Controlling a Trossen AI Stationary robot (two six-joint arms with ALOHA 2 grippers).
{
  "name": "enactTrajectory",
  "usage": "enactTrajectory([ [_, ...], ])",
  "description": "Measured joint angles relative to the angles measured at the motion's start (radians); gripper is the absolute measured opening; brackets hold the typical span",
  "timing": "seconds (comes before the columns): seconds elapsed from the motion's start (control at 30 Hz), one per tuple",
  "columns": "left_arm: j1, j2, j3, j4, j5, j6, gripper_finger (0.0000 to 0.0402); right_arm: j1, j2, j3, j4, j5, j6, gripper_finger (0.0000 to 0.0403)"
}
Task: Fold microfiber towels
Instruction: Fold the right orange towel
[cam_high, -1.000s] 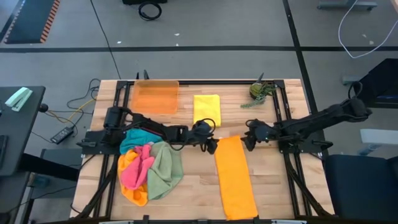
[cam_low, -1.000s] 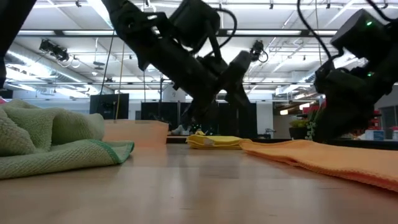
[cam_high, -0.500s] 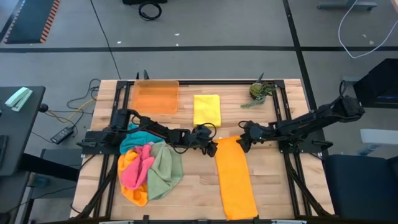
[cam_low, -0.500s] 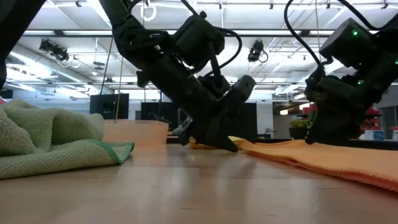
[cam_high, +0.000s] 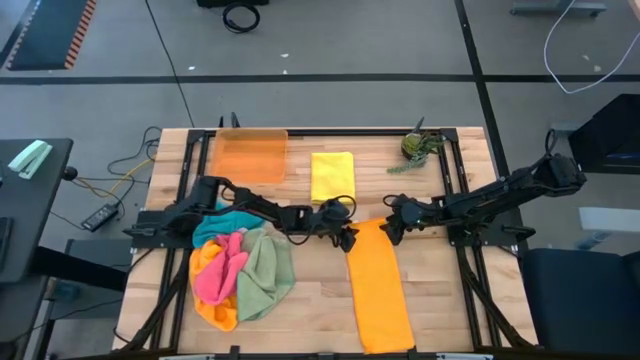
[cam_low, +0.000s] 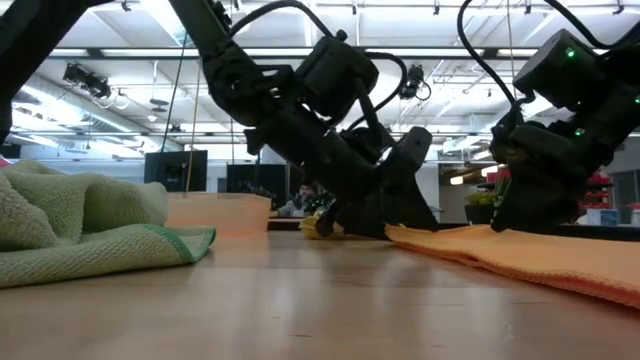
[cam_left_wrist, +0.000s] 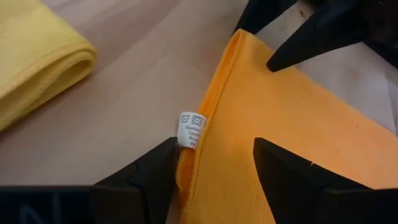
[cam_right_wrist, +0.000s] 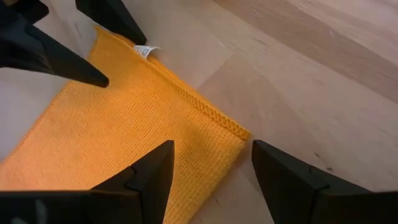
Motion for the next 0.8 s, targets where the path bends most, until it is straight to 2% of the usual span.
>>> enactTrajectory([
  [0.13, 0.002, 0.0, 0.001, -0.032, 0.025, 0.005, 0.0189, 0.001, 0.0, 0.0, 0.001, 0.0, -0.011, 0.0209],
  [0.3, 0.0, 0.0, 0.001, -0.056, 0.048, 0.016, 0.0141, 0.002, 0.002, -0.002, 0.014, -0.022, -0.03, 0.0167],
  [0.57, -0.001, 0.002, -0.002, -0.061, 0.059, 0.039, 0.0017, 0.002, 0.002, -0.002, 0.024, -0.012, -0.072, 0.0054],
  [0.7, -0.002, 0.0, -0.004, -0.02, 0.071, 0.069, 0.0012, 0.002, 0.001, -0.002, 0.024, -0.011, -0.098, 0.0016],
  [0.8, -0.002, -0.017, -0.007, -0.002, 0.084, 0.094, 0.0007, 0.002, -0.022, -0.002, 0.024, -0.012, -0.14, 0.0006],
])
